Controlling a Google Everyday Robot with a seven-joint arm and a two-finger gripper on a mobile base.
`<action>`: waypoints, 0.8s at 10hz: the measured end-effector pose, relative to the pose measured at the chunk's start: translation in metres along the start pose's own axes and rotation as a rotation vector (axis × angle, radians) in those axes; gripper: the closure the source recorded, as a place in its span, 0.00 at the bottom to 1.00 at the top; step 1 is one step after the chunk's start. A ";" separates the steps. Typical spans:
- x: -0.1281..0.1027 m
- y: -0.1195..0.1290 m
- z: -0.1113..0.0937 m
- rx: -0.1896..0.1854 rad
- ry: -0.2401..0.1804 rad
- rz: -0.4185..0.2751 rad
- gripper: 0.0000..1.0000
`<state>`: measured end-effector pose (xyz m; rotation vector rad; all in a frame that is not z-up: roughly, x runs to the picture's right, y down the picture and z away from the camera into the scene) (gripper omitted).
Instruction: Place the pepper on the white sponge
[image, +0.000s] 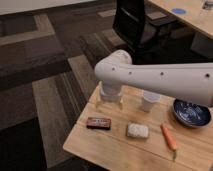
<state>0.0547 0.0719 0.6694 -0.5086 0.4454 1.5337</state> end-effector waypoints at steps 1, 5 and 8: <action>0.002 -0.031 -0.005 0.005 0.016 -0.034 0.35; 0.006 -0.060 -0.008 0.015 0.040 -0.048 0.35; 0.006 -0.062 -0.009 0.017 0.041 -0.045 0.35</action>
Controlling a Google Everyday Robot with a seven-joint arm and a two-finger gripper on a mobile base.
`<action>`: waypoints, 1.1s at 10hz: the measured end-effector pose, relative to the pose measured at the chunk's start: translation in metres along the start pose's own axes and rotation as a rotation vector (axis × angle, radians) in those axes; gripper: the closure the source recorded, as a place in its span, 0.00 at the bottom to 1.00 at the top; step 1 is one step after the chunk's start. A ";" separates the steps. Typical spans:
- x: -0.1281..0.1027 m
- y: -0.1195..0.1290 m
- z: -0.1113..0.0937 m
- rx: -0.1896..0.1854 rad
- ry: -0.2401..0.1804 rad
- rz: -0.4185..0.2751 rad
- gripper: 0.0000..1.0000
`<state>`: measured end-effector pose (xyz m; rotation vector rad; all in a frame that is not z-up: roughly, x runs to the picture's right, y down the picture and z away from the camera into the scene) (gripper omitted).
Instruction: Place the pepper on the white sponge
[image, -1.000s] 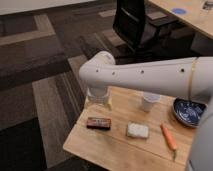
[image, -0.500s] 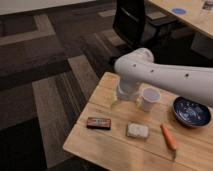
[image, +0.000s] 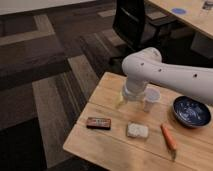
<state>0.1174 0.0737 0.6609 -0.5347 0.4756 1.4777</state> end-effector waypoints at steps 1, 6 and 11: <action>0.003 -0.018 -0.001 0.006 0.010 0.021 0.35; 0.017 -0.152 -0.018 0.103 0.096 -0.029 0.35; 0.021 -0.183 -0.015 0.177 0.129 -0.156 0.35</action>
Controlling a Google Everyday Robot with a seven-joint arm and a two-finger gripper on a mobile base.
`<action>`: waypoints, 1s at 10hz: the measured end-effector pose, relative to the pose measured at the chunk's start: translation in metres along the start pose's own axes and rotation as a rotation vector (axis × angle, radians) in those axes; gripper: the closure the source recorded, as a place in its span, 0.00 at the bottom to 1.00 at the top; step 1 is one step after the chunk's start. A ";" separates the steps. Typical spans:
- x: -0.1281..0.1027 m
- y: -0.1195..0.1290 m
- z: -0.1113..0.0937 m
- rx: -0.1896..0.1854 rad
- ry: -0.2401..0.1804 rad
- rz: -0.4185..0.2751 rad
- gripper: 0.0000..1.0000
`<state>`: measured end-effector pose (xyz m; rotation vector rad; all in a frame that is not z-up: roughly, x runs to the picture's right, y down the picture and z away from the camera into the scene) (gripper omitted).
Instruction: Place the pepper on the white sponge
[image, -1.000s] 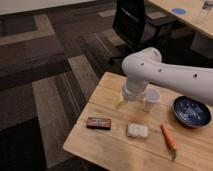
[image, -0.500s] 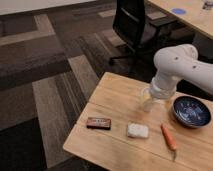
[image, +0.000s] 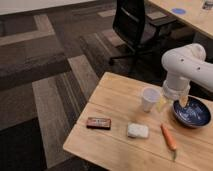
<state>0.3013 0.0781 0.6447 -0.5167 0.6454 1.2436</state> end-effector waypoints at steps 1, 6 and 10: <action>0.000 0.000 0.000 0.000 0.000 0.000 0.35; 0.024 -0.011 0.034 -0.049 0.008 0.028 0.35; 0.061 0.008 0.061 -0.137 -0.045 -0.018 0.35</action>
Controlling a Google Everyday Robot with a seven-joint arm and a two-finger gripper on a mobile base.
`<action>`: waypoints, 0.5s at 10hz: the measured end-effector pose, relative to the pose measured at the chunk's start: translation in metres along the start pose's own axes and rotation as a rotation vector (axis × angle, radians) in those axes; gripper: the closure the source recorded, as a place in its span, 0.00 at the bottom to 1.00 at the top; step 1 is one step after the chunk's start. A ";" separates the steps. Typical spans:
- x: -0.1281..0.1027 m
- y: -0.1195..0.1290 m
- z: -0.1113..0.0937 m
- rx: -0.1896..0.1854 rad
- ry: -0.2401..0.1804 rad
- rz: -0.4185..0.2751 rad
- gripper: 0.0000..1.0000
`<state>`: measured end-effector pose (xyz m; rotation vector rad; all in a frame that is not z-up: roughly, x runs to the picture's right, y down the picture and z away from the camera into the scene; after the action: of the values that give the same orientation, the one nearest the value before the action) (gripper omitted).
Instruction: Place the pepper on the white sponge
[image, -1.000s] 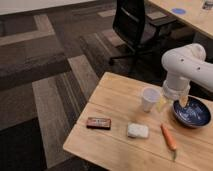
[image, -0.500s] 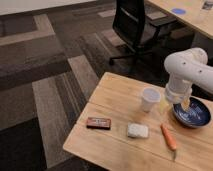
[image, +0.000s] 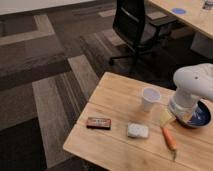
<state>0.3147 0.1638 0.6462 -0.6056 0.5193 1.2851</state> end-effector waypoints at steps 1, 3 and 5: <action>0.005 -0.006 0.011 -0.006 -0.012 -0.005 0.35; 0.008 -0.010 0.031 -0.017 -0.036 -0.017 0.35; 0.011 -0.009 0.052 -0.006 -0.047 -0.014 0.35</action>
<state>0.3267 0.2052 0.6782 -0.5820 0.4716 1.2853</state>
